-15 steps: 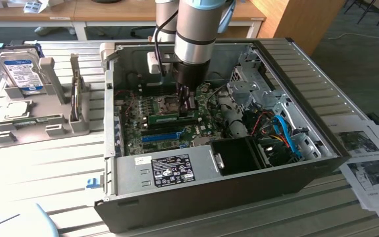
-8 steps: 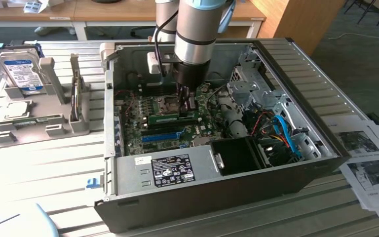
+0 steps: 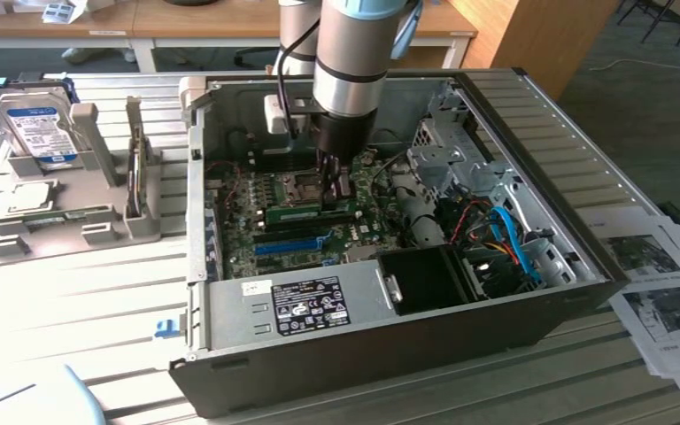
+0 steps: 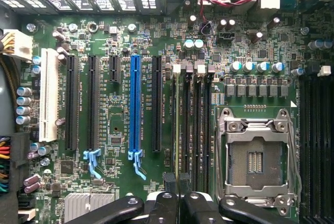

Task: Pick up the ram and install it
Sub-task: 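Insert the ram into the slot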

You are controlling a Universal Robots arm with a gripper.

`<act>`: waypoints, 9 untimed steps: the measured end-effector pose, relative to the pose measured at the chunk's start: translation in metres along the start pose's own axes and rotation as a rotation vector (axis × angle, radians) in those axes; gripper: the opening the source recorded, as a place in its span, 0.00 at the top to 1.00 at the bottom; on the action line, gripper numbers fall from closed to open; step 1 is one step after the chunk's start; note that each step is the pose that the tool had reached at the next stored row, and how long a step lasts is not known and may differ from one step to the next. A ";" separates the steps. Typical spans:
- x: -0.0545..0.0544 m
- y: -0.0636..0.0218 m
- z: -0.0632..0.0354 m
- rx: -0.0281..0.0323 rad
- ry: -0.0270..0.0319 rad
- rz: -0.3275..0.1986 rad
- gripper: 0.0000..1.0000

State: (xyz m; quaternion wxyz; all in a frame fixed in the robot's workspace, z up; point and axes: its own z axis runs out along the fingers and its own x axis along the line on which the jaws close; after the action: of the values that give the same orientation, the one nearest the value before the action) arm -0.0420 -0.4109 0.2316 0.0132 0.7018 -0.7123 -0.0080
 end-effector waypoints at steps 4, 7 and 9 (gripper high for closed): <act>0.000 0.0000 0.0004 -0.0001 0.0002 0.000 0.89; 0.000 0.0000 0.0005 0.0000 0.0000 0.000 0.89; 0.000 -0.0001 0.0007 0.0002 -0.0004 0.000 0.89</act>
State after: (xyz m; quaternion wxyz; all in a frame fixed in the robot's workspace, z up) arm -0.0419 -0.4105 0.2309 0.0130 0.7018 -0.7122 -0.0080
